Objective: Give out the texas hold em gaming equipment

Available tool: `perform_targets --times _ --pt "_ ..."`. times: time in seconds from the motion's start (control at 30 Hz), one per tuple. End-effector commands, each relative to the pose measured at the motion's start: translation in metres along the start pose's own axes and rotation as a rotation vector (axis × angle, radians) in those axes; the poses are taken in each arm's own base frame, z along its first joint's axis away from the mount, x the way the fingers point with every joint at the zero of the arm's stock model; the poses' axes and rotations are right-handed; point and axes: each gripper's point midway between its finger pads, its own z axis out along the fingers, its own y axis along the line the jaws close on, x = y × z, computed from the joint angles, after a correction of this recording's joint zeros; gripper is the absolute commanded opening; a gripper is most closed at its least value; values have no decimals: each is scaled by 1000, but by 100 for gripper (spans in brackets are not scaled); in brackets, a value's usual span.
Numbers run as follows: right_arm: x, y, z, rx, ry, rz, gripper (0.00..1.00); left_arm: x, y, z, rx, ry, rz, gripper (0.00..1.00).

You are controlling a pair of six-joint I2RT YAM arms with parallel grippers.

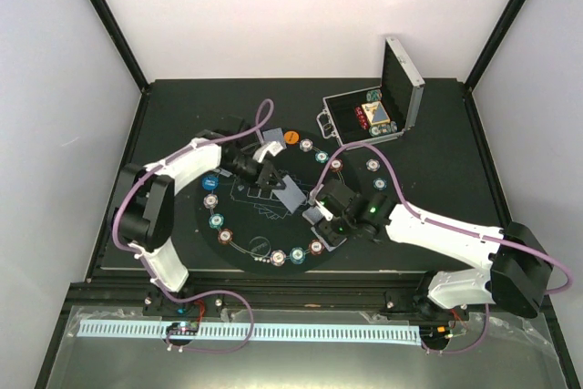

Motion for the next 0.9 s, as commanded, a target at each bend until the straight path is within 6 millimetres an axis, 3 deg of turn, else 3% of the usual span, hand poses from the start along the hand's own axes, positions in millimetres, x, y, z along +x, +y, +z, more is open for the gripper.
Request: perform_targets --times 0.0,0.17,0.33,0.77,0.87 --pt "-17 -16 -5 46 -78 65 54 -40 25 -37 -280 -67 142 1" --pt "-23 -28 -5 62 -93 95 54 -59 57 -40 -413 71 211 2" --pt "-25 -32 -3 57 -101 116 54 -72 86 -27 -419 184 260 2" --pt "-23 -36 7 27 -80 138 54 -108 166 -24 -631 291 328 1" --pt "-23 -36 10 23 -69 136 54 -118 175 -26 -672 281 360 2"
